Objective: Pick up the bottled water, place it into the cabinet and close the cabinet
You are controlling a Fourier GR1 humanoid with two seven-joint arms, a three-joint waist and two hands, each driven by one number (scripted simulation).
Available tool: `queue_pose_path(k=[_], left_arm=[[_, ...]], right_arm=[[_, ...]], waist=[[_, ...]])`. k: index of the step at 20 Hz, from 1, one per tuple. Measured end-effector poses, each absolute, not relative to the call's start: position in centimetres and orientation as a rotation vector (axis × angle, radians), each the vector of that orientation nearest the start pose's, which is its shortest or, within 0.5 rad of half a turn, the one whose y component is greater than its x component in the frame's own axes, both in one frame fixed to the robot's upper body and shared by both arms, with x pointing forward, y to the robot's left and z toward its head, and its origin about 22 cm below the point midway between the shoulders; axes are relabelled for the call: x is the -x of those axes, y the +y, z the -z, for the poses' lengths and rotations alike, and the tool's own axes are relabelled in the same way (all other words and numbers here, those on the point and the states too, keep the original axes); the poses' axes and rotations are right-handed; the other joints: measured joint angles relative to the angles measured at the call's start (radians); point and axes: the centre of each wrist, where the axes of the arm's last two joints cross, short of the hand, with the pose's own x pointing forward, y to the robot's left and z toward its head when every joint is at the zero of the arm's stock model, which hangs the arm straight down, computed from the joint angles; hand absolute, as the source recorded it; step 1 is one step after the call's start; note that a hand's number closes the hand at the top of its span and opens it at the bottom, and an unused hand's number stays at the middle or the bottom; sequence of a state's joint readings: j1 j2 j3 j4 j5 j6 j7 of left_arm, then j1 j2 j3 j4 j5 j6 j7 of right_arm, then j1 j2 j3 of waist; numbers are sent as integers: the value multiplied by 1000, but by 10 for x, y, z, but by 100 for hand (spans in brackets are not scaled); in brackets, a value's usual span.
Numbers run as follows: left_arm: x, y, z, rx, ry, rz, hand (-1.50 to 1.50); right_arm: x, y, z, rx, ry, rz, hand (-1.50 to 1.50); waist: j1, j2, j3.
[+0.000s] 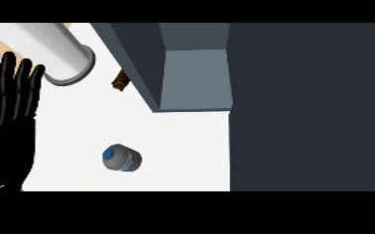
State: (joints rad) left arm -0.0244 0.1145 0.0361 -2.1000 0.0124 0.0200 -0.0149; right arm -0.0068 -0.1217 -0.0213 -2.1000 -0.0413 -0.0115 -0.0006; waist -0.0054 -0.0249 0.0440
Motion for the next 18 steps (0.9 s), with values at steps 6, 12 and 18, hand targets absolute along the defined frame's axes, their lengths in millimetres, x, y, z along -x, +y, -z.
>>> queue_pose_path(k=[6,12,18], left_arm=[[-198,219,-134,191,-2155,284,-150],[-170,207,-93,431,-1765,155,-150],[-128,219,-91,490,-1638,130,-150]], right_arm=[[-192,-244,-132,80,-2125,-118,-150],[-174,-232,-109,-178,-1897,44,-150],[-146,-224,-113,-262,-1819,95,-150]], waist=[[-5,14,-35],[2,21,-41],[9,20,-44]])
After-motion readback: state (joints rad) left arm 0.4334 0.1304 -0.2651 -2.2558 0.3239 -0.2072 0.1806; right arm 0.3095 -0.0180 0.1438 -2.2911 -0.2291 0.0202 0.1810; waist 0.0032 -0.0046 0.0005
